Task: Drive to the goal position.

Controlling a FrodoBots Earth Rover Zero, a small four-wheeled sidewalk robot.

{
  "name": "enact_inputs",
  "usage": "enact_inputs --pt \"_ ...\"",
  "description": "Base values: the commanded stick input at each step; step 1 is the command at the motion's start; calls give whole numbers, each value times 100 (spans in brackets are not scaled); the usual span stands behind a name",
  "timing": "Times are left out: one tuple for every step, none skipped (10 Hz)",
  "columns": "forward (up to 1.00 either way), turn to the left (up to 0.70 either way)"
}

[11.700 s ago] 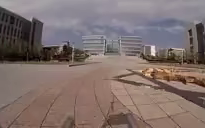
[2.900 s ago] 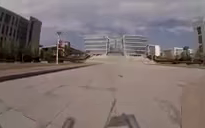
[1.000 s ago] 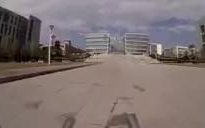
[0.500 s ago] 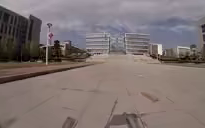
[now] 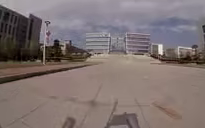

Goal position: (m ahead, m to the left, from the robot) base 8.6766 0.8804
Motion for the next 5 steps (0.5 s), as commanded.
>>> enact_inputs --pt "100 -30" --pt "100 -22" --pt "100 -12" --pt "100 -2" --pt "100 0"
